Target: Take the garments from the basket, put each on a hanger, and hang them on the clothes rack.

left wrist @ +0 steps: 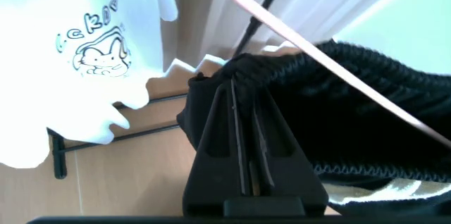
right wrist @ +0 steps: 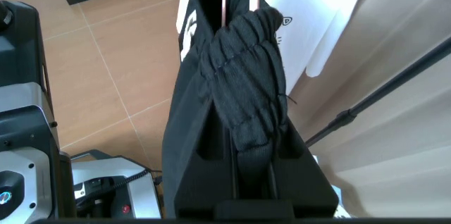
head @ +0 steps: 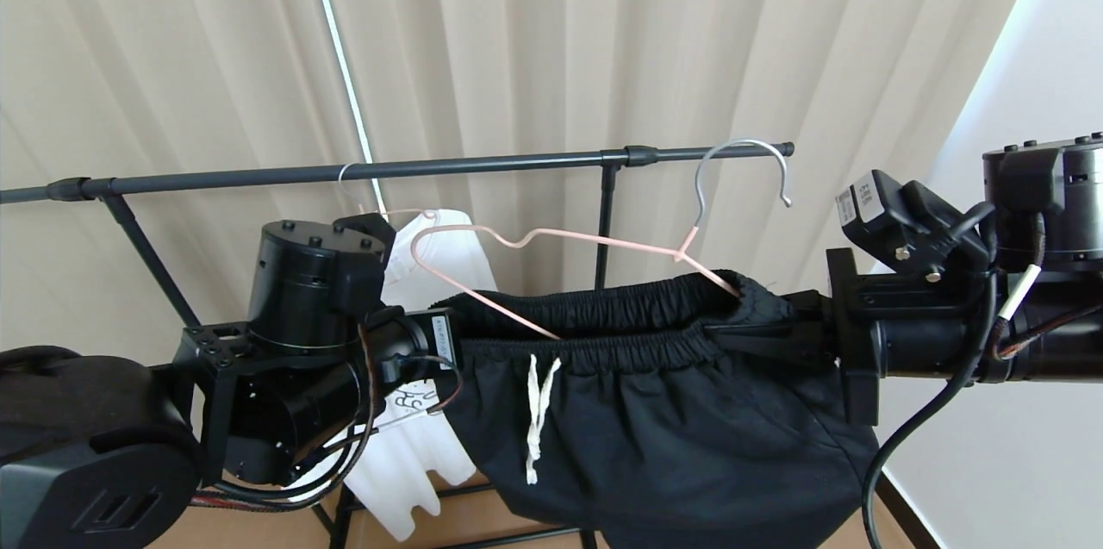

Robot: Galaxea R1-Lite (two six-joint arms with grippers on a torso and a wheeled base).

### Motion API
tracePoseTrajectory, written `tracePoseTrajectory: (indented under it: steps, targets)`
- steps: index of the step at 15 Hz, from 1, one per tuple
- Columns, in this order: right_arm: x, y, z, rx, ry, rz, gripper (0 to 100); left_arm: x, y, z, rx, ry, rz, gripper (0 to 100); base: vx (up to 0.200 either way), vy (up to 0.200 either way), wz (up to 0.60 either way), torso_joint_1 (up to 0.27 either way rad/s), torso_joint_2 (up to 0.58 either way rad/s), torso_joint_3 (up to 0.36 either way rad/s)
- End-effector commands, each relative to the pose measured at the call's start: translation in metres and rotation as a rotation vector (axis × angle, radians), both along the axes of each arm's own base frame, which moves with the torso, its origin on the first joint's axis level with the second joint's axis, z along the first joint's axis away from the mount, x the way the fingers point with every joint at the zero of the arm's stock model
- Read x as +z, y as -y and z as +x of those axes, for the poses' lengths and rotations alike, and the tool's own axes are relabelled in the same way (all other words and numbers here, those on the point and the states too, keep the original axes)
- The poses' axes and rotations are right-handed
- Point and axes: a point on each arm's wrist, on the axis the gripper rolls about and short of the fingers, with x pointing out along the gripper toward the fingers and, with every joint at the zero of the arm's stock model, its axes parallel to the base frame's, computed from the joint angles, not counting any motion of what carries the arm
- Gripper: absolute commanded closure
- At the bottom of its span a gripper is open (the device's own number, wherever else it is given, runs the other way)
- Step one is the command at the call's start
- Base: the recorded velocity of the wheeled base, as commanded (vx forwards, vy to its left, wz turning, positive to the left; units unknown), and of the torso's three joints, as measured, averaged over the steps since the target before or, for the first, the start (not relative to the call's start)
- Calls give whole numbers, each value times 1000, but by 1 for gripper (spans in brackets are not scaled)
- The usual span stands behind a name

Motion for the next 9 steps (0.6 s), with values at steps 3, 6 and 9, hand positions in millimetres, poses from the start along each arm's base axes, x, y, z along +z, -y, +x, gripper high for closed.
tracePoseTrajectory:
  steps: [3,6,9]
  targets:
    - [-5,7,4,-10,28,-33,100,3,-11,5,43,8,-4,100,0,0,0,0,0,0]
    - [-9,8,4,1,42,-55,100,3,-15,7,58,9,-2,100,0,0,0,0,0,0]
    - [-15,8,3,11,41,-72,100,4,-21,12,70,18,27,100,0,0,0,0,0,0]
